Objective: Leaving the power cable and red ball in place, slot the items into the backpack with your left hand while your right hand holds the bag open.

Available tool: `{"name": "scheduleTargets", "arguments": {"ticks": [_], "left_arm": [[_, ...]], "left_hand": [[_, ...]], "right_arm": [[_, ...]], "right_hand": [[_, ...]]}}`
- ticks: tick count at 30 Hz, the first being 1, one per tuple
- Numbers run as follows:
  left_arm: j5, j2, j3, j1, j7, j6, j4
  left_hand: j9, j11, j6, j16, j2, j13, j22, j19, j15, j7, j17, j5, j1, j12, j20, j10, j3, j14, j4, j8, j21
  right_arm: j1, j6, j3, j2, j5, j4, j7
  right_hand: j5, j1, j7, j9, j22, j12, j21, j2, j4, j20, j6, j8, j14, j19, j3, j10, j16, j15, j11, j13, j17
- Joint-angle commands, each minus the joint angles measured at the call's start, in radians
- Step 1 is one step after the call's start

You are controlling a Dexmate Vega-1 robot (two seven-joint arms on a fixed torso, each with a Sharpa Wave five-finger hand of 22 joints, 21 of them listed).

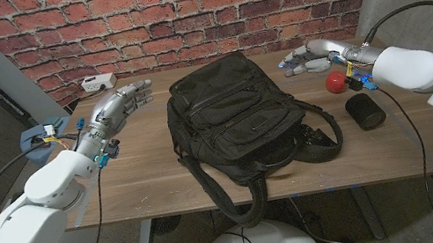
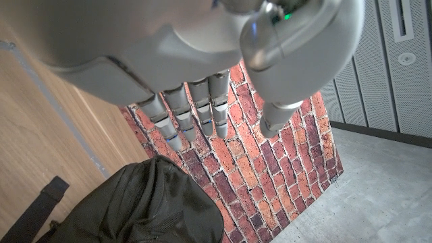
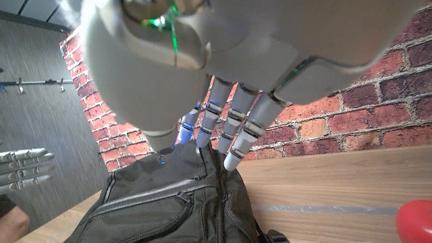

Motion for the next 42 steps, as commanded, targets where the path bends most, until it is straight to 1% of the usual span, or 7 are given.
{"name": "scheduleTargets", "arguments": {"ticks": [1,5,11,23,26,30,42], "left_arm": [[0.109,-0.016,0.054,-0.015,0.083,-0.085,0.029],[0.146,-0.022,0.082,-0.036,0.104,-0.11,0.056],[0.198,-0.036,0.123,-0.067,0.136,-0.158,0.097],[0.233,-0.068,0.208,-0.153,0.18,-0.218,0.185],[0.217,-0.094,0.237,-0.186,0.185,-0.246,0.221],[0.219,-0.103,0.271,-0.222,0.187,-0.264,0.256],[0.199,-0.113,0.324,-0.302,0.18,-0.314,0.345]], "left_hand": [[0.001,-0.001,0.007,0.006,-0.004,0.001,0.003,0.004,-0.012,-0.002,0.002,0.003,-0.007,0.003,-0.013,0.009,0.002,0.004,0.006,0.005,0.003],[0.001,-0.003,0.007,0.009,-0.001,0.0,0.003,0.011,-0.021,-0.004,0.002,0.003,-0.011,0.003,-0.016,0.01,0.003,0.012,0.009,0.004,0.006],[0.001,-0.003,0.009,0.012,0.002,-0.001,0.003,0.016,-0.026,-0.006,0.002,0.003,-0.014,0.003,-0.017,0.013,0.004,0.019,0.011,0.005,0.007],[0.0,-0.006,0.019,0.013,0.004,-0.003,0.003,0.023,-0.025,-0.011,0.0,0.005,-0.017,0.007,-0.018,0.028,0.008,0.027,0.011,0.007,0.009],[0.0,-0.01,0.02,0.013,0.003,-0.003,0.003,0.024,-0.026,-0.013,0.0,0.005,-0.017,0.009,-0.019,0.032,0.009,0.028,0.011,0.007,0.01],[0.0,-0.011,0.026,0.013,0.005,-0.003,0.003,0.025,-0.027,-0.014,-0.001,0.006,-0.017,0.009,-0.019,0.034,0.012,0.03,0.01,0.009,0.01],[0.0,-0.014,0.028,0.011,0.004,-0.005,0.003,0.026,-0.028,-0.018,-0.003,0.007,-0.019,0.008,-0.02,0.036,0.015,0.03,0.009,0.008,0.009]], "right_arm": [[0.021,0.104,-0.048,0.066,0.04,0.079,-0.097],[0.04,0.145,-0.077,0.107,0.051,0.115,-0.13],[0.059,0.177,-0.103,0.135,0.071,0.145,-0.155],[0.092,0.282,-0.143,0.221,0.097,0.225,-0.227],[0.104,0.291,-0.156,0.238,0.102,0.241,-0.24],[0.112,0.301,-0.17,0.253,0.104,0.259,-0.254],[0.165,0.297,-0.238,0.308,0.105,0.31,-0.289]], "right_hand": [[0.004,-0.01,0.008,0.002,0.0,0.007,0.008,0.0,0.003,-0.017,0.003,0.003,0.006,0.009,0.001,0.009,0.008,-0.124,0.007,0.002,-0.001],[0.004,-0.013,0.011,0.002,0.0,0.008,0.01,0.0,0.004,-0.019,0.002,0.003,0.008,0.013,0.0,0.008,0.01,-0.122,0.016,0.001,-0.001],[0.004,-0.017,0.014,0.001,0.0,0.008,0.014,0.001,0.005,-0.02,0.0,0.003,0.011,0.023,0.0,0.009,0.013,-0.121,0.019,0.0,-0.002],[0.005,-0.025,0.022,0.001,0.0,0.011,0.018,0.004,0.008,-0.025,-0.001,0.004,0.013,0.035,-0.001,0.012,0.017,-0.113,0.031,-0.003,-0.002],[0.006,-0.026,0.023,0.001,0.001,0.011,0.018,0.004,0.008,-0.026,-0.002,0.004,0.013,0.036,-0.001,0.012,0.017,-0.113,0.032,-0.003,-0.002],[0.006,-0.028,0.024,0.001,0.001,0.01,0.018,0.006,0.009,-0.027,-0.006,0.003,0.012,0.036,-0.001,0.01,0.018,-0.111,0.032,-0.004,-0.002],[0.007,-0.034,0.029,0.0,0.001,0.011,0.021,0.007,0.01,-0.027,-0.012,0.002,0.012,0.045,-0.001,0.01,0.021,-0.109,0.038,-0.006,-0.002]]}}
